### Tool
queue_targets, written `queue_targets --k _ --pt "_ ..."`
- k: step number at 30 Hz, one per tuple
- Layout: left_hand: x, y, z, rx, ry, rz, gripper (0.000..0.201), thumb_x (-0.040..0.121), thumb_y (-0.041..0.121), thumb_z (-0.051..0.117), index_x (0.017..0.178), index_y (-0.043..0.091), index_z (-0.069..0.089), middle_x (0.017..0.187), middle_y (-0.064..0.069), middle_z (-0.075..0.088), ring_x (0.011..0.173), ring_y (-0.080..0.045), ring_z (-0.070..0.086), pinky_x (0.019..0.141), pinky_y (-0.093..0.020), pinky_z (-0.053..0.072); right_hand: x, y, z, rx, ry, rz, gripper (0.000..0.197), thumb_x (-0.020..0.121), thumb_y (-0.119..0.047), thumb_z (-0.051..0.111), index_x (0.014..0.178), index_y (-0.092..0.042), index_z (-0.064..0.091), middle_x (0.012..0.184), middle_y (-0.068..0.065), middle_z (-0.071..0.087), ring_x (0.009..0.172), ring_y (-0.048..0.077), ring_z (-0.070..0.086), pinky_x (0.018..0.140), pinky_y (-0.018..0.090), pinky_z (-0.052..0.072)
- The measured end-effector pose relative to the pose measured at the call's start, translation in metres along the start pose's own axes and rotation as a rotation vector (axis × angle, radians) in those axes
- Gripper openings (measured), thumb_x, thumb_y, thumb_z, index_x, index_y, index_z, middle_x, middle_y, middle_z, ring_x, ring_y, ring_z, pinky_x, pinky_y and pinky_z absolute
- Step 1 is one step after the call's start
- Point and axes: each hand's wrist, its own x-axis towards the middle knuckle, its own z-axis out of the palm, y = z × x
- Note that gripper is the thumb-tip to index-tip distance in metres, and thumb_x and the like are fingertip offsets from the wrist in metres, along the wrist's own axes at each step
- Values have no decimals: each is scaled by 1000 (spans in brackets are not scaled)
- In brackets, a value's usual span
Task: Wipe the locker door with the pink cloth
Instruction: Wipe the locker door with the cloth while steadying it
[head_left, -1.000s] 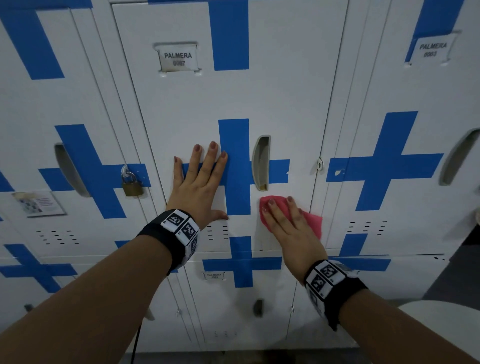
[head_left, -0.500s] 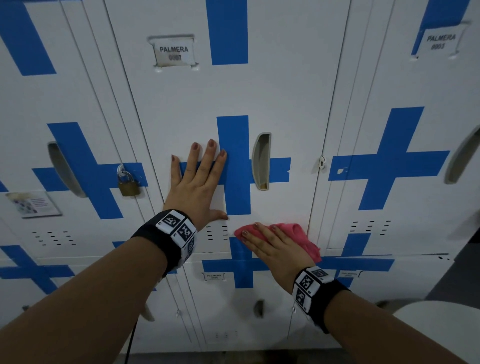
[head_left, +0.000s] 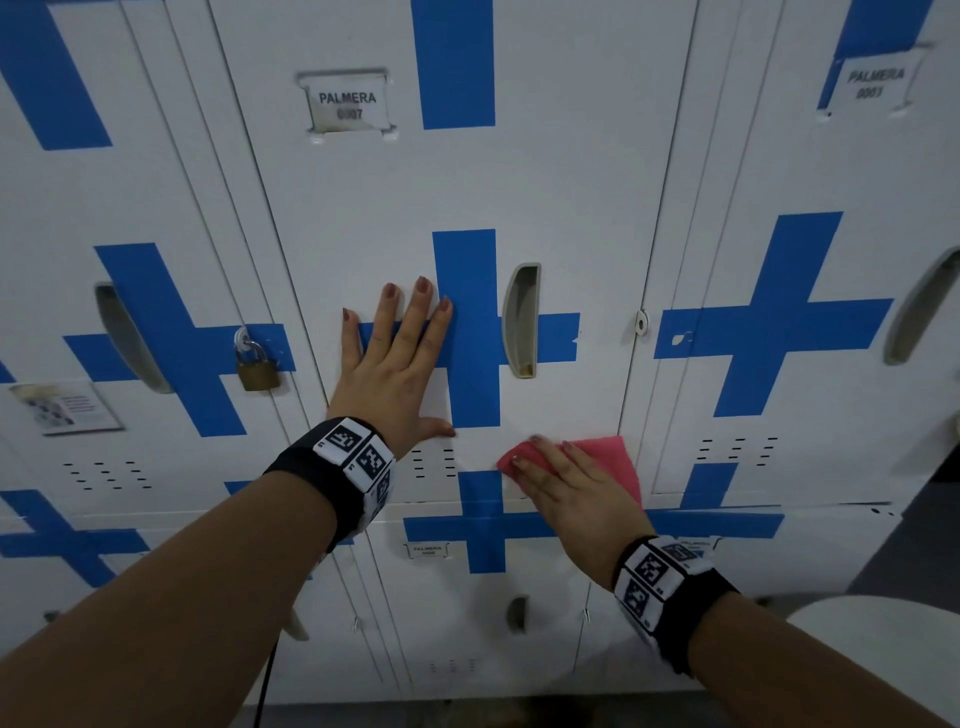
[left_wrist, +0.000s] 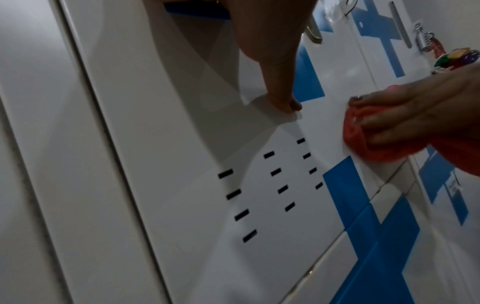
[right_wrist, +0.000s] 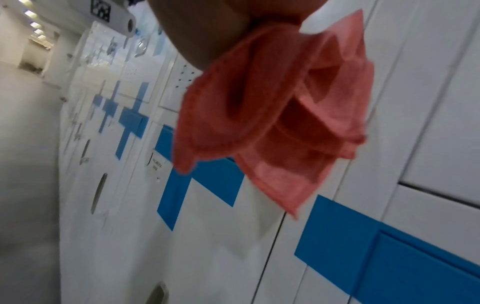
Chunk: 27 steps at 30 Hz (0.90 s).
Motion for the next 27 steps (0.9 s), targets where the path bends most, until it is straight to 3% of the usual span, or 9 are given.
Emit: queue_targets --k 2,6,8,10,13,15,17,20,27 --pt "0 0 -1 -3 0 -1 143 52 71 71 140 24 -31 144 2 -44 134 -24 -36 105 -50 -25 -9 4 1 94 134 156 86 55 -5 80 134 -8 47 141 9 47 135 33 35 104 50 26" --pt "-1 1 -2 -8 -11 -6 143 53 71 71 139 24 -33 143 3 -44 133 -24 -37 106 -50 -25 -18 11 -16 234 333 393 114 42 -6 90 140 -7 29 146 9 30 140 32 21 106 56 25" --pt "-1 1 -2 -6 -14 -10 143 53 71 71 139 24 -33 144 2 -44 134 -24 -37 105 -50 -26 -15 16 -29 305 401 465 125 43 -7 91 143 -8 16 150 7 21 144 28 5 116 48 12" --pt "-1 1 -3 -5 -15 -12 143 52 71 71 140 24 -32 144 2 -43 134 -24 -37 105 -49 -27 -2 22 -42 345 438 507 133 43 -9 91 144 -11 5 152 5 12 144 21 -12 118 36 -5" --pt "-1 1 -4 -16 -20 -12 143 52 70 72 139 24 -32 144 2 -43 134 -24 -37 105 -50 -27 22 29 -61 288 402 501 124 53 -8 86 144 -7 3 151 8 6 142 23 -6 117 40 1" --pt "-1 1 -4 -21 -23 -10 143 53 70 72 139 25 -33 144 3 -43 133 -23 -37 105 -50 -26 35 31 -63 318 385 490 100 74 0 67 144 -11 -4 153 5 -7 141 21 -13 114 40 -1" --pt "-1 0 -3 -23 -24 -7 143 53 70 72 138 25 -34 143 3 -44 133 -23 -38 105 -51 -25 40 32 -56 345 382 482 92 81 4 52 144 -17 -11 152 0 -16 138 17 -22 112 38 -9" --pt "-1 1 -3 -23 -26 -4 142 54 70 71 137 25 -35 142 3 -46 132 -23 -40 105 -52 -23 40 34 -43 304 388 462 96 79 3 54 145 -19 -12 152 -1 -15 137 13 -26 108 36 -15" --pt "-1 1 -3 -22 -21 -5 142 53 70 71 138 24 -34 143 2 -45 132 -24 -39 105 -52 -22 32 39 -28 178 424 349 104 64 8 65 148 -14 8 155 4 7 142 27 1 109 49 6"
